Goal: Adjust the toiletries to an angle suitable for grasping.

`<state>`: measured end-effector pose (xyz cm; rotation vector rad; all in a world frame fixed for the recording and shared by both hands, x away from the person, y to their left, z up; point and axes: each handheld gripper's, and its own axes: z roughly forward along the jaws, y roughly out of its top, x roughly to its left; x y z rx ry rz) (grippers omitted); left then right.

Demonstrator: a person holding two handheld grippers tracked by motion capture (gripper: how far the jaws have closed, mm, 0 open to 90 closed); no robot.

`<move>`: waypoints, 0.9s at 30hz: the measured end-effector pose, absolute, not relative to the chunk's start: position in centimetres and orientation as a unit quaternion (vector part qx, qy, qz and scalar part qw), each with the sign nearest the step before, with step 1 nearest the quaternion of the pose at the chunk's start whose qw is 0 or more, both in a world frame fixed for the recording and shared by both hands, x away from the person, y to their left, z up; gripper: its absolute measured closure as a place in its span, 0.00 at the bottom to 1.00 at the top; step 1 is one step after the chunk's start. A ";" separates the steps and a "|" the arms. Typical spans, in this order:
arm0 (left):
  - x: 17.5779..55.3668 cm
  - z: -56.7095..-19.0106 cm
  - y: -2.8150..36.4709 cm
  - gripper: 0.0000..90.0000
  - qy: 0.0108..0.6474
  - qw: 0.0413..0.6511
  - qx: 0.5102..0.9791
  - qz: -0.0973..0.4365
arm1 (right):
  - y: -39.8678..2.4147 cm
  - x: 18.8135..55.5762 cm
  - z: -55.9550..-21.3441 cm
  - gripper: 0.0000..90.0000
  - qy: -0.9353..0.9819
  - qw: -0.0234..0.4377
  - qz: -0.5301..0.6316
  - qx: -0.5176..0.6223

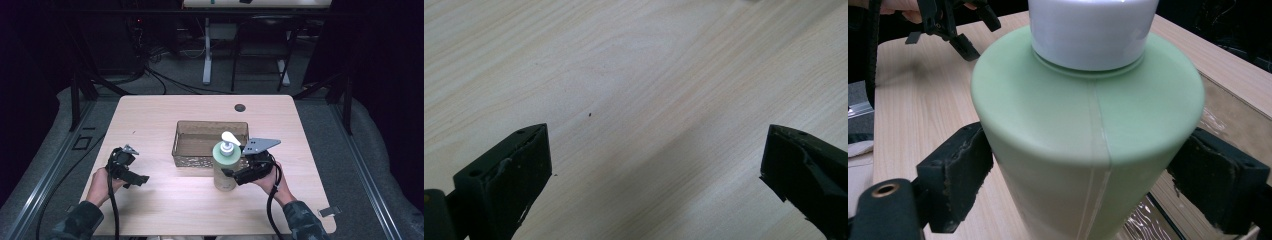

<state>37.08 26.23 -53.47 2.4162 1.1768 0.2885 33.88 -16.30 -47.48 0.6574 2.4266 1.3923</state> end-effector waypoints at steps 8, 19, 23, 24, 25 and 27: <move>37.0 -53.4 26.1 0.00 0.423 0.214 0.874 0.107 | -15.6 34.5 -47.7 0.14 0.837 0.132 0.488 0.210; 37.0 -53.4 26.3 0.00 0.425 0.215 0.873 0.105 | -15.3 34.0 -47.1 0.04 0.823 0.143 0.489 0.253; 37.0 -53.4 26.4 0.00 0.424 0.215 0.873 0.105 | -15.1 33.3 -46.4 0.01 0.809 0.149 0.490 0.290; 37.0 -53.4 26.3 0.00 0.424 0.215 0.874 0.105 | -15.1 33.2 -46.3 0.01 0.807 0.151 0.488 0.295; 37.0 -53.4 26.3 0.00 0.424 0.214 0.874 0.104 | -14.9 33.2 -46.3 0.02 0.806 0.152 0.486 0.302; 37.0 -53.4 26.3 0.00 0.423 0.214 0.874 0.105 | -14.7 33.0 -46.2 0.07 0.802 0.161 0.488 0.304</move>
